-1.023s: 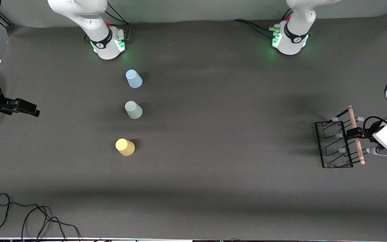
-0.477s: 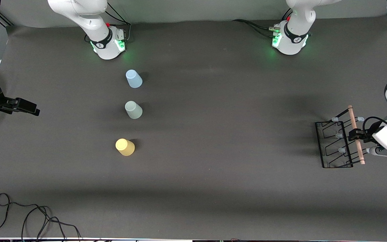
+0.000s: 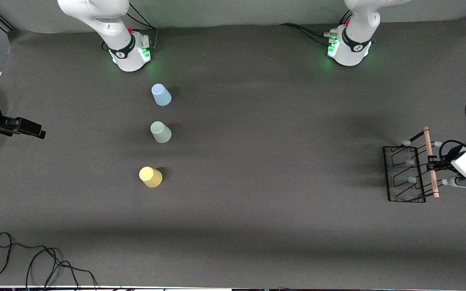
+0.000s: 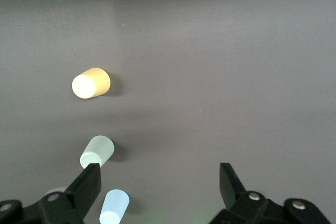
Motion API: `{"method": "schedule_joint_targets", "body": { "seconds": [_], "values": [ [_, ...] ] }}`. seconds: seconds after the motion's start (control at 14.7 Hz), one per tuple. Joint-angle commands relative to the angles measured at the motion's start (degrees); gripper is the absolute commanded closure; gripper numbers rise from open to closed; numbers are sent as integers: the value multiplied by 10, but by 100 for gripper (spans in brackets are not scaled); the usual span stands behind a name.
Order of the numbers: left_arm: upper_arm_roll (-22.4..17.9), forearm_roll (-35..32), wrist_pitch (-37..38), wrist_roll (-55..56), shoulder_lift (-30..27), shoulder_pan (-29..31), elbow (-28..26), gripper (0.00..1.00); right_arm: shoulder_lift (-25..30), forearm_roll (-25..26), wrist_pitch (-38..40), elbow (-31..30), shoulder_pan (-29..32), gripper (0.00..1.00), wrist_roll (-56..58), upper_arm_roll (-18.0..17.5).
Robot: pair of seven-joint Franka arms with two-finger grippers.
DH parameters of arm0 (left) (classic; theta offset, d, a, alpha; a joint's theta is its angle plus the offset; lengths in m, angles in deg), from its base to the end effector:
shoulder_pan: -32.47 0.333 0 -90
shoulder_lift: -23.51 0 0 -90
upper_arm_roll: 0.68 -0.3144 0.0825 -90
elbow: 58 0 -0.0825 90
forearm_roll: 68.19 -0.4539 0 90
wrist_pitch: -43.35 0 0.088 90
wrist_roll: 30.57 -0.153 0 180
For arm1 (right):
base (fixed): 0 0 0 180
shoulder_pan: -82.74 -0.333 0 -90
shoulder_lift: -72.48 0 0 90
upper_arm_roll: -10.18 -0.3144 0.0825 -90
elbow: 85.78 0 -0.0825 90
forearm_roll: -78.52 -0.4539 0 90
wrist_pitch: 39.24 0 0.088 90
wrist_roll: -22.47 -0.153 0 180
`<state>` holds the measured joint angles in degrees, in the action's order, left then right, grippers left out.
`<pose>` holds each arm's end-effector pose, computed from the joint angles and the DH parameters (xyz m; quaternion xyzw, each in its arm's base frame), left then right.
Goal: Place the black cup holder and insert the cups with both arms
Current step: 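Carry the rack with the left gripper while the right gripper reaches the green cup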
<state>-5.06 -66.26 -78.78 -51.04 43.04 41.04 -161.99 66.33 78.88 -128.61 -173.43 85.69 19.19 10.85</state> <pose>0.6745 0.1509 0.2654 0.9982 -0.0585 -0.0107 0.0046 0.6487 -0.0417 0.5297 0.9974 -0.0600 -0.0387 0.0037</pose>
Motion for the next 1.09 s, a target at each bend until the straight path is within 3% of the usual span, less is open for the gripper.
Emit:
{"method": "schedule_joint_targets", "body": {
  "seconds": [0.0, 0.41, 0.75, 1.02],
  "values": [
    [1, 9, 24, -5, -22, 13, 24, 100, 0, 12, 9, 7, -1, 0, -2, -3],
    [0, 10, 224, 64, -37, 20, 169, 100, 7, 6, 17, 0, -3, 0, -8, -3],
    [8, 15, 247, 54, -37, 3, 195, 100, 24, -38, 17, -33, -43, 0, -122, -5],
    [23, 19, 239, 138, -32, -77, 195, 100, 23, -38, -4, -63, -133, 0, -258, -5]
  ]
}}
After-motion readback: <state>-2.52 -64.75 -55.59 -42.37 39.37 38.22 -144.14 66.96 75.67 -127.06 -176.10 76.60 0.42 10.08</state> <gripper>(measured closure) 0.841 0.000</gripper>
